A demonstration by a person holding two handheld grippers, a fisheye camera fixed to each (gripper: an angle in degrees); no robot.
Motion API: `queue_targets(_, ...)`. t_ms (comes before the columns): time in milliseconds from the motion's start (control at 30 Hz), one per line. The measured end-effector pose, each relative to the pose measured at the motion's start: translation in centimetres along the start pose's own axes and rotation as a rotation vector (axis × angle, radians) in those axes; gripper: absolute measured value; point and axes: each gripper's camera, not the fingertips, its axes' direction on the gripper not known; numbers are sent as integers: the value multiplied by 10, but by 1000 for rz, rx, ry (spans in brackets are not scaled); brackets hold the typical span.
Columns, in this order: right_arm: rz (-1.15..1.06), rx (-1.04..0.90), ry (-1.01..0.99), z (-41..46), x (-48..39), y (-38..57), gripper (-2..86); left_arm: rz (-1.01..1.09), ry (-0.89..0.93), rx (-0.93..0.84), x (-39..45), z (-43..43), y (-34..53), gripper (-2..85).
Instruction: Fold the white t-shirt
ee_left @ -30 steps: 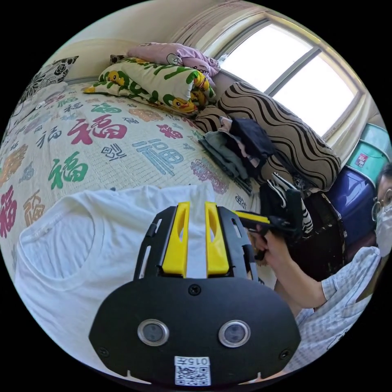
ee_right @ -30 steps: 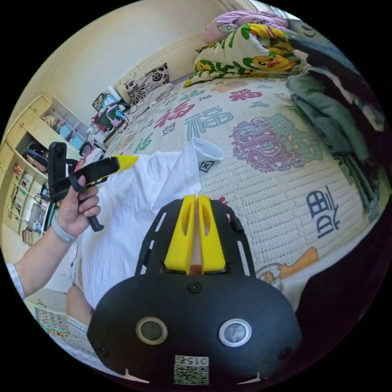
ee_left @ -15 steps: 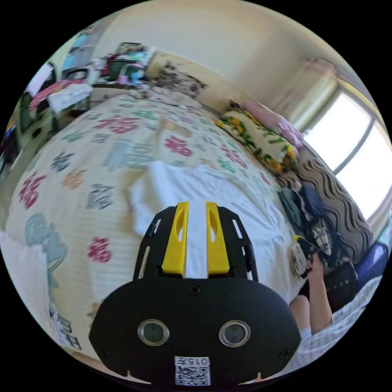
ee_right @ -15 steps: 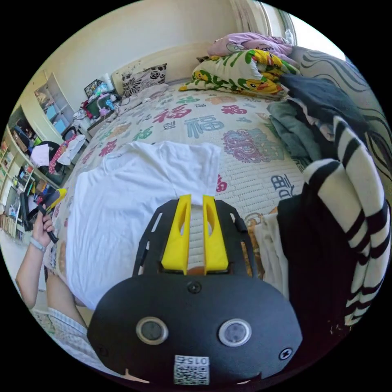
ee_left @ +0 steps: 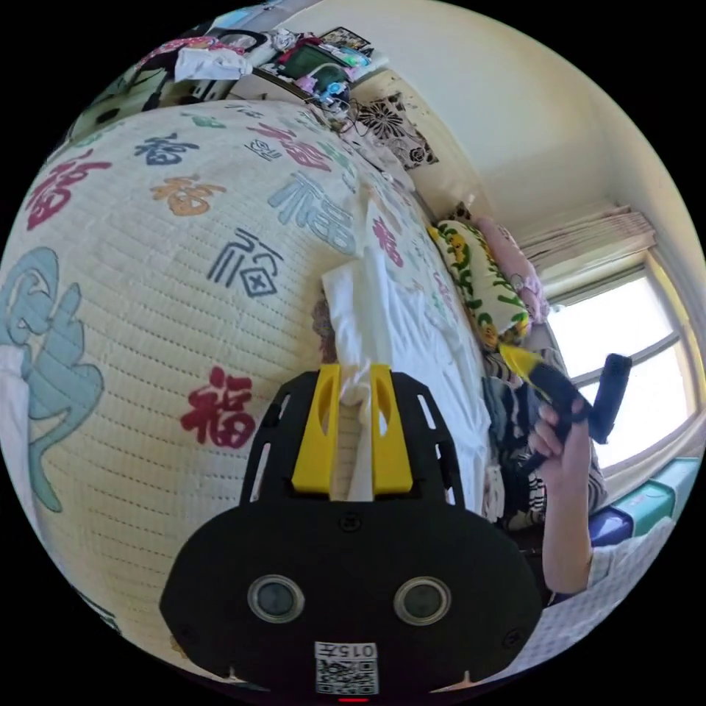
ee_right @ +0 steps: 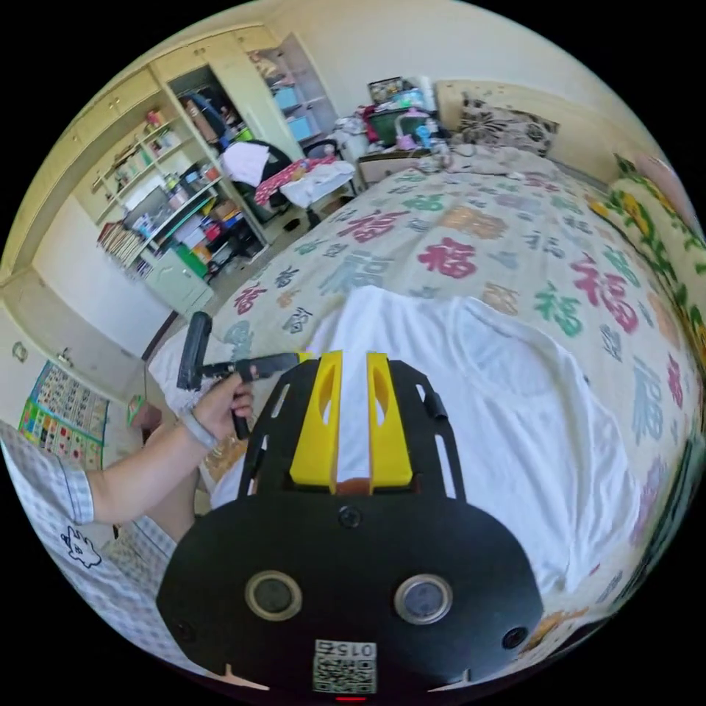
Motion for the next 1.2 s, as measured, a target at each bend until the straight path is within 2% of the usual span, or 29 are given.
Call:
queue_targets(200, -109, -284, 2, 102, -84, -115, 109, 6, -5, 20, -49, 6, 33, 38)
queue_targets(267, -127, -404, 86, 135, -104, -132, 106, 28, -10, 18, -66, 3, 40, 14)
queue_targets(333, -167, -547, 275, 167, -127, -139, 68, 39, -15, 29, -79, -2, 46, 5)
queue_targets(400, -186, -546, 331, 165, -147, -144, 34, 45, -4, 43, -92, -9, 50, 0)
queue_targets(467, -190, -506, 288, 157, -165, -149, 16, 65, -3, 64, -108, -22, 57, -4)
queue_targets(600, -106, -351, 34, 137, -204, -159, 7, 91, -98, 132, -129, -45, 73, -6)
queue_targets(667, -101, -370, 9, 144, -224, -157, 10, 77, -108, 112, -148, -50, 82, -6)
queue_targets(767, -164, -462, 75, 164, -265, -144, 22, 62, -159, 75, -173, -52, 99, -7)
queue_targets(833, -259, -487, 214, 162, -305, -135, 45, 37, -230, 62, -188, -58, 111, -5)
queue_targets(967, -408, -436, 425, 137, -372, -126, 56, -37, -160, 81, -223, -90, 151, 10)
queue_targets(1133, -471, -239, 320, 43, -461, -64, 60, -28, 45, 59, -243, -140, 202, 67)
queue_targets(1200, -467, -158, 286, 0, -480, -18, 58, 7, 30, 16, -247, -156, 221, 76)
